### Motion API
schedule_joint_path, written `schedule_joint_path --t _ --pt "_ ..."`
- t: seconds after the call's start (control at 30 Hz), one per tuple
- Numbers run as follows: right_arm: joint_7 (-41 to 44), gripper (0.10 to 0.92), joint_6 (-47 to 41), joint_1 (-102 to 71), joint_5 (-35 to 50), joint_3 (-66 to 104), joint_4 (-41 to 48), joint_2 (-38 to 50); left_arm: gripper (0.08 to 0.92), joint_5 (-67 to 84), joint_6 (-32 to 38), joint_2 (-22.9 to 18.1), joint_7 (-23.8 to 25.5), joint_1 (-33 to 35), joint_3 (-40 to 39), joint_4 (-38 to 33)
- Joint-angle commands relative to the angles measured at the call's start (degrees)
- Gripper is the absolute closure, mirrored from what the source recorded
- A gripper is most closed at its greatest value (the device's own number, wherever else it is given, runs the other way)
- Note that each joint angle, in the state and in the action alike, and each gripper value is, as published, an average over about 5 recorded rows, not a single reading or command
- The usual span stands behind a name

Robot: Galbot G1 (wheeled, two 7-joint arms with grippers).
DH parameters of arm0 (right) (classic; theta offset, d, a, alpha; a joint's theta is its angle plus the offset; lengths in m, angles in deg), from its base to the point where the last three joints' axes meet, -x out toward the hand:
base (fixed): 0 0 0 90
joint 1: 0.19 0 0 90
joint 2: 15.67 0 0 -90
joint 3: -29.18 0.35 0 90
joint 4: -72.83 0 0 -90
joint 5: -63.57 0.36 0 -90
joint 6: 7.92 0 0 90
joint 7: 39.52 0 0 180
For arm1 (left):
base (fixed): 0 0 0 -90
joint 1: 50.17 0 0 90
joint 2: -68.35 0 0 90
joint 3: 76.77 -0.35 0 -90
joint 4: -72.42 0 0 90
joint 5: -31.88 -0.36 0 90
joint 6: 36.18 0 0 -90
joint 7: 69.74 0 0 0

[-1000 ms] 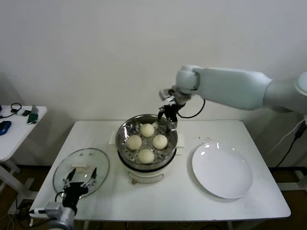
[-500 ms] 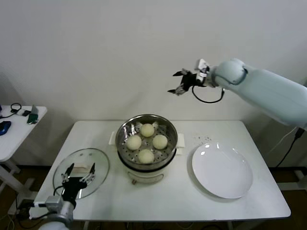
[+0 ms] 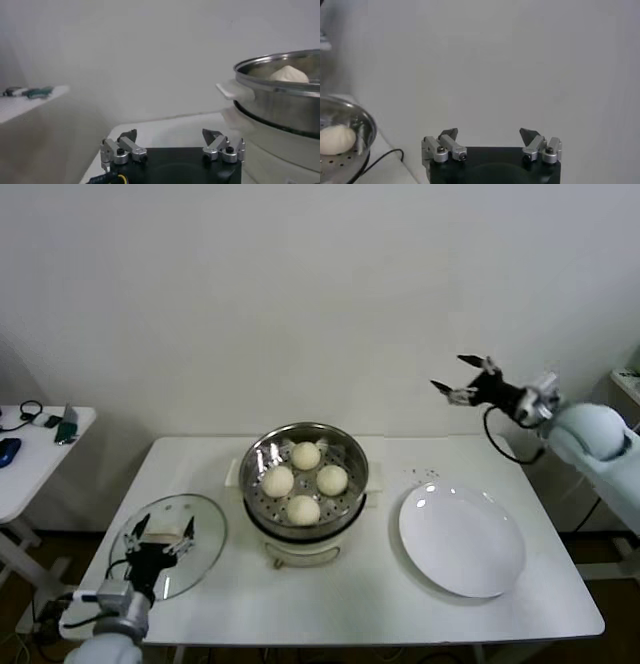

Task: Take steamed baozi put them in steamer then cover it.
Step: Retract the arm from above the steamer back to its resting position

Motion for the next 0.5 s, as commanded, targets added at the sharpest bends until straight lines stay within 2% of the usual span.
schedule_joint_path --t 0.03,0.2,0.33,0.5 --pt "-1.56 0.203 10.87 -54.50 -0.20 48.17 -7.57 -3.78 0.177 -9.33 1.46 2.35 -1.94 -0.11 0.62 -0.14" --pt "-0.68 0.203 18.15 -62.54 -4.28 51.42 -6.51 -11.94 0.177 -14.52 3.92 3.81 -3.22 0.74 0.96 0.29" --pt "-2.00 0.203 18.31 -65.76 -4.51 52.55 -7.91 -18.16 0.177 -24.03 6.18 5.93 -5.11 1.89 0.91 0.85" --pt "-3.96 0.203 17.04 -68.79 -4.14 51.88 -11.05 -23.82 0.177 -46.41 9.08 9.35 -12.09 4.31 0.99 1.08"
